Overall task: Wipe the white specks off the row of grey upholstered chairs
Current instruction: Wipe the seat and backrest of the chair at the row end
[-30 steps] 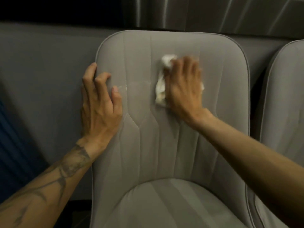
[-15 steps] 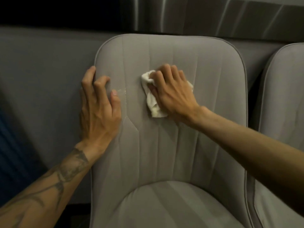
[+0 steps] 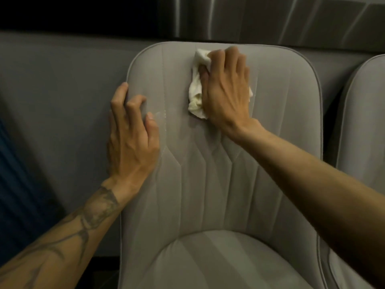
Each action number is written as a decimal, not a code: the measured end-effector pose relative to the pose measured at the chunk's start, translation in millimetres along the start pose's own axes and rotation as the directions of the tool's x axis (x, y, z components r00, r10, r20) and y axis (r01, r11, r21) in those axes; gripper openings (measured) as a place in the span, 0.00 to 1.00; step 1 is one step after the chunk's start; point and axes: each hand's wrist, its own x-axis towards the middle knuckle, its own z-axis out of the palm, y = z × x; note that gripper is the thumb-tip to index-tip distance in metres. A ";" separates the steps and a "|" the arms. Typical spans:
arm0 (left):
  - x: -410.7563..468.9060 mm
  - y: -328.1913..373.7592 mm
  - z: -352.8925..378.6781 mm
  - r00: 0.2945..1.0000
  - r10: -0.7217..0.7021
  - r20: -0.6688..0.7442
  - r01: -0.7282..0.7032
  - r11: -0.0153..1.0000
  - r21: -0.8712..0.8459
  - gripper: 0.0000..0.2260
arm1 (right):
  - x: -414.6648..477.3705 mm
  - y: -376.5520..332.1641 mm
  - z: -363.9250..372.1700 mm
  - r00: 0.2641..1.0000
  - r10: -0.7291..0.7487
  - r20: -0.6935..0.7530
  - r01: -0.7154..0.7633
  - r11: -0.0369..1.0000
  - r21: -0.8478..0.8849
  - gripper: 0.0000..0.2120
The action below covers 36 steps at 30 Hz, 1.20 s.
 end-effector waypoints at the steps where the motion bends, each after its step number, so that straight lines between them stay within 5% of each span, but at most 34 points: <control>1: -0.1 0.4 -0.1 1.000 0.002 -0.002 -0.002 1.000 0.001 0.13 | -2.4 -6.5 0.6 0.998 0.067 -0.022 -0.067 0.998 0.002 0.12; 7: -0.1 0.0 -0.8 1.000 0.016 -0.010 -0.016 1.000 0.005 0.12 | -16.6 -3.1 -6.8 0.953 -0.256 0.161 0.253 0.967 0.039 0.14; 12: -0.8 0.0 -0.7 1.000 0.007 -0.004 -0.007 1.000 -0.004 0.12 | 0.3 -19.4 5.0 0.995 0.096 -0.034 -0.096 0.995 0.019 0.12; 18: 0.1 0.2 0.3 1.000 0.005 0.004 -0.005 1.000 -0.021 0.12 | -25.5 -9.1 -0.6 0.944 -0.307 0.118 0.302 0.952 0.056 0.14; 23: 0.0 -0.7 1.1 1.000 -0.007 -0.002 0.007 1.000 -0.015 0.12 | -24.0 3.2 5.4 0.998 0.013 -0.068 -0.017 0.998 -0.054 0.10; 28: 0.1 -1.0 0.6 1.000 -0.008 0.006 0.008 1.000 -0.010 0.12 | -128.8 -3.8 4.4 0.947 -0.273 0.173 0.271 0.962 0.035 0.09; 31: 0.0 0.5 0.2 1.000 -0.012 0.017 0.012 1.000 -0.001 0.13 | -113.1 15.9 2.0 0.896 -0.400 0.194 0.406 0.914 0.010 0.11; 36: -0.1 -0.4 0.9 1.000 -0.004 0.002 0.004 1.000 0.000 0.13 | -106.9 11.4 10.2 1.000 -0.010 -0.014 0.009 0.999 -0.033 0.09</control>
